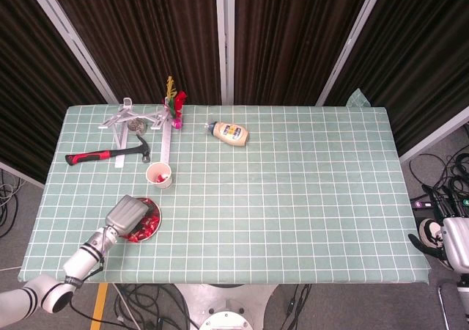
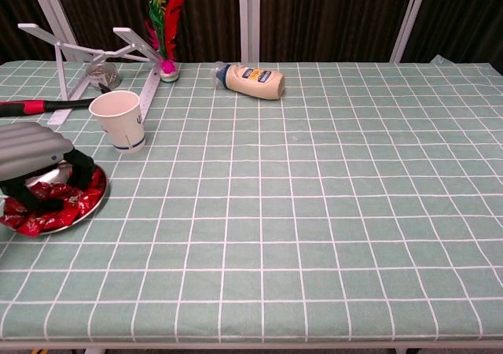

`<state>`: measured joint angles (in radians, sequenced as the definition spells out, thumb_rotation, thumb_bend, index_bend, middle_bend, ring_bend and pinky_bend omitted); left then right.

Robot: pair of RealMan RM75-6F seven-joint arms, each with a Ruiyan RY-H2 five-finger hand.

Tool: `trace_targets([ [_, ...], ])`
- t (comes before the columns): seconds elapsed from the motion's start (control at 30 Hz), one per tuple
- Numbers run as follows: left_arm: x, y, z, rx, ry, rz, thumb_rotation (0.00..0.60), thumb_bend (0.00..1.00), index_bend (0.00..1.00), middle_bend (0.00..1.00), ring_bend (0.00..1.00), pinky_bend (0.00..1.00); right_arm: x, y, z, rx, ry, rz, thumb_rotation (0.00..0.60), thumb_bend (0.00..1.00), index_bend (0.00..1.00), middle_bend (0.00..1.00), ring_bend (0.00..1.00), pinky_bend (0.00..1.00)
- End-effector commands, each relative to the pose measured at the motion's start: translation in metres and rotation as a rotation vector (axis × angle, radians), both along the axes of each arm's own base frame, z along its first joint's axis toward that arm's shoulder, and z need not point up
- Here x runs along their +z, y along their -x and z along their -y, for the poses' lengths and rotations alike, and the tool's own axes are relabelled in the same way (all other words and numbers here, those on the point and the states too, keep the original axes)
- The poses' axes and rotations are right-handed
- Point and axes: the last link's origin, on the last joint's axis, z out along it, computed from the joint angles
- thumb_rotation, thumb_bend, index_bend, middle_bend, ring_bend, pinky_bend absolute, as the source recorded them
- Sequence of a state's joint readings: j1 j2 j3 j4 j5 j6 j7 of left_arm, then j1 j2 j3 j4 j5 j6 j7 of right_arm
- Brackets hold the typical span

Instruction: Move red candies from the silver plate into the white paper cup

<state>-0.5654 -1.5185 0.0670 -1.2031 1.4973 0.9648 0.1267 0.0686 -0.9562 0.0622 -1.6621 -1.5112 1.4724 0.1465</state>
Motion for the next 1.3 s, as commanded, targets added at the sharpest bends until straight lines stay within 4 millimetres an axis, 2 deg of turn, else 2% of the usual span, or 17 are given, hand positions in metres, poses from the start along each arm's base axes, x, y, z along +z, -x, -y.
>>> trace_targets([
  [0.03,-0.001,0.002,0.001,0.008,0.003,0.009,0.6,0.41,0.62,0.66,0.95,1.0,0.0,0.0,0.0,0.001,0.0,0.001,0.6,0.1,0.08,0.15,0.0,0.2],
  [0.3,0.007,0.001,0.0,0.02,-0.021,0.058,0.6,0.46,0.66,0.71,0.96,1.0,0.002,0.001,-0.001,0.001,0.003,0.004,0.6,0.1,0.08,0.15,0.0,0.2],
  [0.63,0.044,-0.015,-0.009,0.056,-0.081,0.192,0.6,0.47,0.66,0.72,0.96,1.0,0.002,0.001,-0.001,0.004,0.001,0.009,0.6,0.1,0.08,0.15,0.0,0.21],
  [0.77,0.059,-0.029,-0.028,0.047,-0.127,0.228,0.6,0.47,0.66,0.72,0.96,1.0,0.002,0.002,-0.001,0.005,0.001,0.01,0.6,0.1,0.08,0.15,0.0,0.21],
  [0.93,0.066,-0.051,-0.058,0.049,-0.157,0.283,0.6,0.47,0.66,0.71,0.96,1.0,0.002,0.002,-0.001,0.005,0.001,0.01,0.6,0.1,0.08,0.15,0.0,0.21],
  [1.07,0.061,-0.066,-0.08,0.05,-0.162,0.286,0.6,0.46,0.65,0.7,0.96,1.0,0.002,0.003,-0.001,0.002,0.005,0.011,0.6,0.1,0.08,0.15,0.01,0.21],
  [1.3,0.046,-0.073,-0.099,0.045,-0.167,0.23,0.6,0.46,0.63,0.68,0.96,1.0,0.004,0.006,-0.002,-0.012,0.01,0.009,0.6,0.1,0.08,0.15,0.01,0.22],
])
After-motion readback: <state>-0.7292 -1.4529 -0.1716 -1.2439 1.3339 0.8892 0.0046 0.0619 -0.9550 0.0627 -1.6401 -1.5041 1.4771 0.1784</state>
